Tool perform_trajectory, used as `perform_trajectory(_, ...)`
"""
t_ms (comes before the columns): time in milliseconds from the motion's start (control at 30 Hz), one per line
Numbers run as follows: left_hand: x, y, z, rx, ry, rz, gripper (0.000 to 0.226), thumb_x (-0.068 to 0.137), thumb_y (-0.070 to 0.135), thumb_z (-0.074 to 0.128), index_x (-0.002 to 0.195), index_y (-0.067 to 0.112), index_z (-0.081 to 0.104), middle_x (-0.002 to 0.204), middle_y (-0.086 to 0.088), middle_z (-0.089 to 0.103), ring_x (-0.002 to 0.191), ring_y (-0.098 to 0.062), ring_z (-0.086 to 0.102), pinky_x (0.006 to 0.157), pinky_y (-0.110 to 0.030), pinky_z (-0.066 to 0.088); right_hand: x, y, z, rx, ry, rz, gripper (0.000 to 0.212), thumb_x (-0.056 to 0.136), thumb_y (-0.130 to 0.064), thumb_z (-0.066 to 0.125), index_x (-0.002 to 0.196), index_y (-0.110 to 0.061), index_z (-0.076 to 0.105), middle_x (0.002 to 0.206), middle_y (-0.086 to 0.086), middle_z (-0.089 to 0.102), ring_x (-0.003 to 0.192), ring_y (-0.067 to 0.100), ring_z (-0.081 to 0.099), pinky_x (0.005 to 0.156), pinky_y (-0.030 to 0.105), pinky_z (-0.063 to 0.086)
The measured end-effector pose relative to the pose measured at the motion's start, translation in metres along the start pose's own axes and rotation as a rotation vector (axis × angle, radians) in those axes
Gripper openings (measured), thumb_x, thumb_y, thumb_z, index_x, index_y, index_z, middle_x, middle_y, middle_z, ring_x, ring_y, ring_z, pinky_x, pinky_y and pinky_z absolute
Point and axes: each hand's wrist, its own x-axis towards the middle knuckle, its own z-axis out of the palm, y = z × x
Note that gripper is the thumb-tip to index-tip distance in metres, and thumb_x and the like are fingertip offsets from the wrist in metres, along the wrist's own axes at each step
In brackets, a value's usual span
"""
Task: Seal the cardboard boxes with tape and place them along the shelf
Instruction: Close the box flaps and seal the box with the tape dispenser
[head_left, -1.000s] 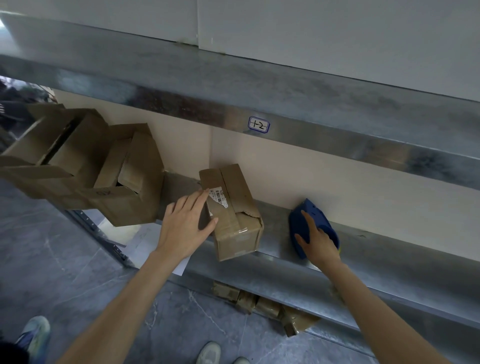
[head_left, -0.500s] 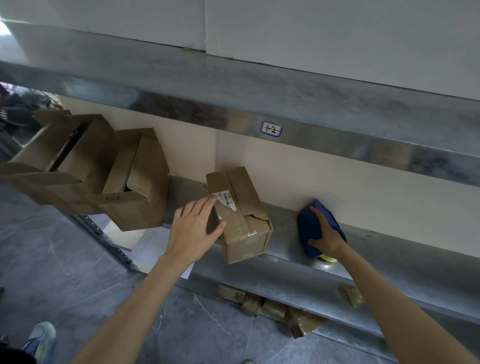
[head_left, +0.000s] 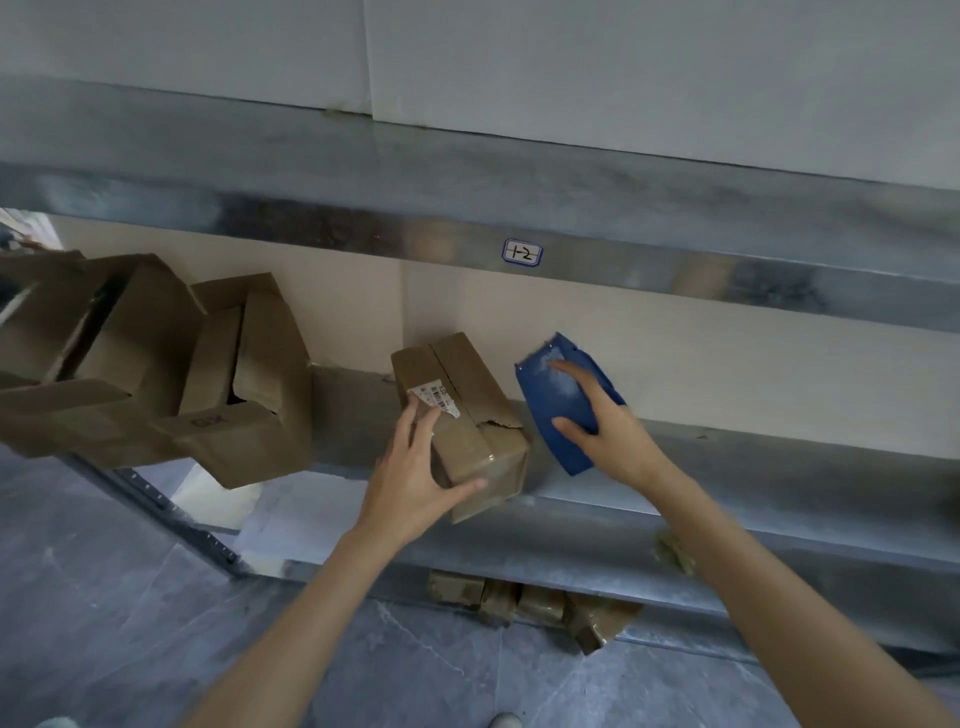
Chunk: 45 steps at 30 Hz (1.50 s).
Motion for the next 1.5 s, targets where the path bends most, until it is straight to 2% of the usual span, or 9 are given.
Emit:
perform_trajectory(167,0.005,-0.009,0.0,-0.068,0.044,0.048,0.097,0.071,0.058,0.079,0.149,0.029,0.029,0.164,0.01,0.01,0.145,-0.016,0.028,0.108,-0.034,0.037,-0.007,-0.037,0.007,0.006,-0.031,-0.098,0.056,0.096,-0.019,0.061,0.131,-0.05,0.032,0.122,0.008,0.059,0.078,0.021,0.066,0.062,0.037,0.058)
perform_trajectory(267,0.004,-0.016,-0.003,-0.096,0.012,0.07,0.091,0.073,0.059,0.078,0.147,0.032,0.031,0.163,0.012,0.009,0.144,-0.013,0.026,0.106,-0.03,0.034,-0.011,-0.049,0.017,-0.029,-0.053,-0.066,0.05,0.097,-0.018,0.057,0.131,-0.046,0.034,0.105,0.02,0.065,0.072,0.035,0.065,0.064,0.052,0.055)
perform_trajectory(433,0.0,-0.017,-0.022,-0.171,0.013,0.113,0.061,0.087,0.054,0.066,0.14,0.032,0.045,0.15,0.014,0.036,0.137,-0.008,0.035,0.113,-0.042,0.036,-0.016,-0.059,0.022,-0.195,0.051,-0.107,0.042,0.09,-0.026,0.055,0.123,-0.048,0.042,0.062,0.004,0.058,0.04,0.015,0.039,0.042,0.028,0.032)
perform_trajectory(600,0.01,-0.008,-0.051,-0.267,0.039,0.107,0.039,0.094,0.039,0.062,0.132,0.035,0.054,0.137,0.017,0.052,0.126,-0.004,0.047,0.106,-0.034,0.04,-0.024,-0.067,0.015,-0.304,0.035,-0.233,0.039,0.093,-0.05,0.057,0.13,-0.047,0.044,0.104,-0.006,0.069,0.05,0.013,0.056,0.046,0.022,0.046)
perform_trajectory(700,0.018,-0.002,-0.066,-0.269,0.038,0.146,0.032,0.096,0.033,0.061,0.127,0.035,0.058,0.127,0.015,0.062,0.116,0.002,0.055,0.095,-0.019,0.041,-0.031,-0.068,0.012,-0.388,-0.016,-0.347,0.042,0.093,-0.052,0.056,0.132,-0.047,0.042,0.087,-0.005,0.068,0.045,0.01,0.049,0.046,0.017,0.038)
perform_trajectory(800,0.022,0.002,-0.074,-0.285,0.007,0.164,0.026,0.097,0.028,0.06,0.123,0.033,0.062,0.116,0.015,0.067,0.108,0.005,0.058,0.095,-0.022,0.049,-0.04,-0.067,0.011,-0.464,-0.093,-0.426,0.044,0.093,-0.053,0.055,0.134,-0.048,0.041,0.071,-0.003,0.063,0.045,0.009,0.044,0.049,0.012,0.029)
perform_trajectory(1133,0.012,0.005,-0.08,-0.457,-0.424,0.15,0.031,0.102,0.016,0.05,0.127,0.026,0.064,0.126,0.019,0.065,0.12,0.005,0.055,0.094,-0.013,0.046,-0.062,-0.072,0.023,-0.518,-0.178,-0.516,0.039,0.095,-0.053,0.047,0.134,-0.049,0.043,0.061,-0.001,0.055,0.048,0.016,0.041,0.052,0.029,0.042)
perform_trajectory(1333,0.005,0.002,-0.078,-0.512,-0.464,0.114,0.024,0.098,0.009,0.056,0.117,0.017,0.069,0.115,0.005,0.071,0.109,-0.009,0.065,0.092,-0.025,0.053,-0.069,-0.079,0.025,-0.534,-0.193,-0.506,0.04,0.095,-0.053,0.046,0.135,-0.047,0.047,0.059,0.002,0.055,0.05,0.018,0.043,0.055,0.034,0.044)
perform_trajectory(1500,0.003,0.001,-0.073,-0.479,-0.373,0.134,0.024,0.091,-0.001,0.063,0.099,0.02,0.07,0.098,0.013,0.072,0.097,-0.005,0.068,0.081,-0.018,0.054,-0.075,-0.083,0.025,-0.529,-0.198,-0.531,0.04,0.095,-0.052,0.044,0.134,-0.046,0.045,0.058,0.0,0.054,0.047,0.016,0.041,0.052,0.035,0.046)
